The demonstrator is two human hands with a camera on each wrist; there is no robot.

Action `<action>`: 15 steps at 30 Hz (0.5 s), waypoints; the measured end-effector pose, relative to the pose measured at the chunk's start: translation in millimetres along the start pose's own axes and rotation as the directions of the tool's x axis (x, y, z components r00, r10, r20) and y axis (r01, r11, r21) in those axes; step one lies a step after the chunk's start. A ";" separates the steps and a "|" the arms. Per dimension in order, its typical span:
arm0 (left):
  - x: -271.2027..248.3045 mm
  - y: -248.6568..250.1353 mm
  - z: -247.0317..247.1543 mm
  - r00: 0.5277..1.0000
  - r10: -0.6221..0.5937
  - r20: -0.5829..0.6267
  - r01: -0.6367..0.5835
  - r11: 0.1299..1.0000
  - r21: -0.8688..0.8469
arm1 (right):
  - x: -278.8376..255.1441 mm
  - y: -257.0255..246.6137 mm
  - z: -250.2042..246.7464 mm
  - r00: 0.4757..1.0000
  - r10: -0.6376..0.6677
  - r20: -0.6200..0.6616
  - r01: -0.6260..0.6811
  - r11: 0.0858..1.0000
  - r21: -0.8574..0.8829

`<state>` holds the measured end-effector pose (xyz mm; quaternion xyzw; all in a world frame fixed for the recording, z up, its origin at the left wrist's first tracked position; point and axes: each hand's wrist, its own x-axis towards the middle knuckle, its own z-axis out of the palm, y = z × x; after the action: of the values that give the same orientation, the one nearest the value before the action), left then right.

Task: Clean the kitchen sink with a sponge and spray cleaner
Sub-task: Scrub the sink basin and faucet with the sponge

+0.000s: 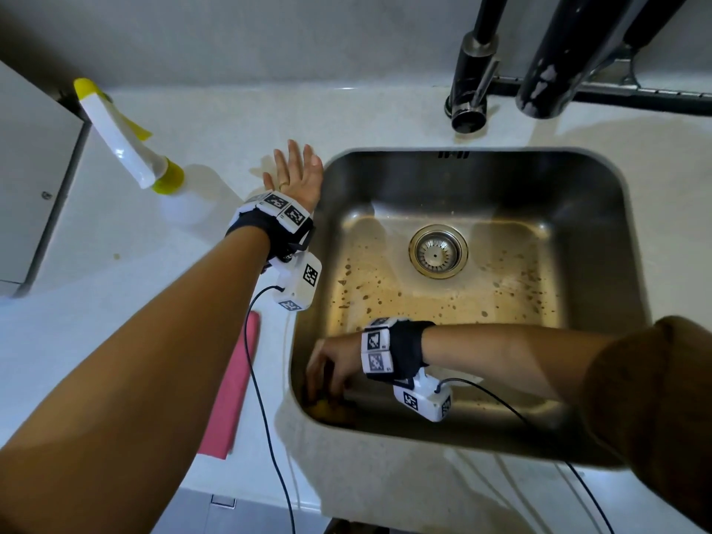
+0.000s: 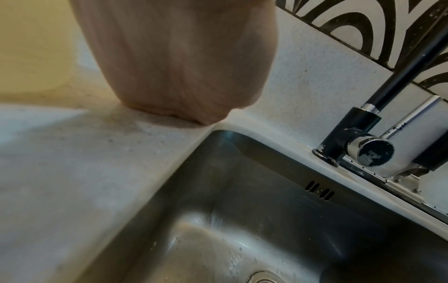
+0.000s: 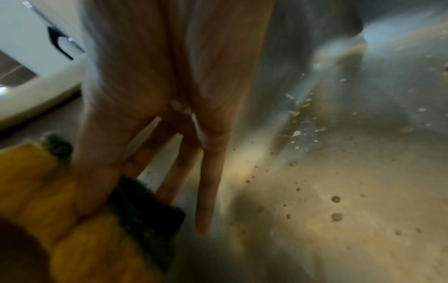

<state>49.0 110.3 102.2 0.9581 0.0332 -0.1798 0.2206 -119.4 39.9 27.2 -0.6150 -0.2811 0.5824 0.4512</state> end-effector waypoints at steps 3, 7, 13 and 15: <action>0.9 -0.6 1.1 1.000 0.001 -0.005 -0.001 1.000 -0.002 | -12.1 13.3 -4.3 0.964 0.149 0.220 -0.139 0.988 -0.060; 6.9 -4.3 3.1 1.000 -0.012 -0.012 0.012 1.000 0.007 | -30.3 33.5 -18.1 0.941 0.247 0.230 -0.244 0.969 -0.042; 11.1 -4.6 4.1 1.000 -0.010 0.001 0.010 1.000 -0.007 | -49.1 34.2 -75.3 0.932 0.246 -0.266 -0.228 0.969 0.095; 10.0 -1.7 2.1 1.000 -0.014 -0.013 0.014 1.000 -0.020 | -50.7 26.9 -88.9 0.850 0.240 -0.468 -0.217 0.971 0.105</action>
<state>57.3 110.7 96.2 0.9567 0.0431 -0.1750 0.2284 -46.3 -36.3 19.3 -0.7574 -0.0721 0.4690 0.4486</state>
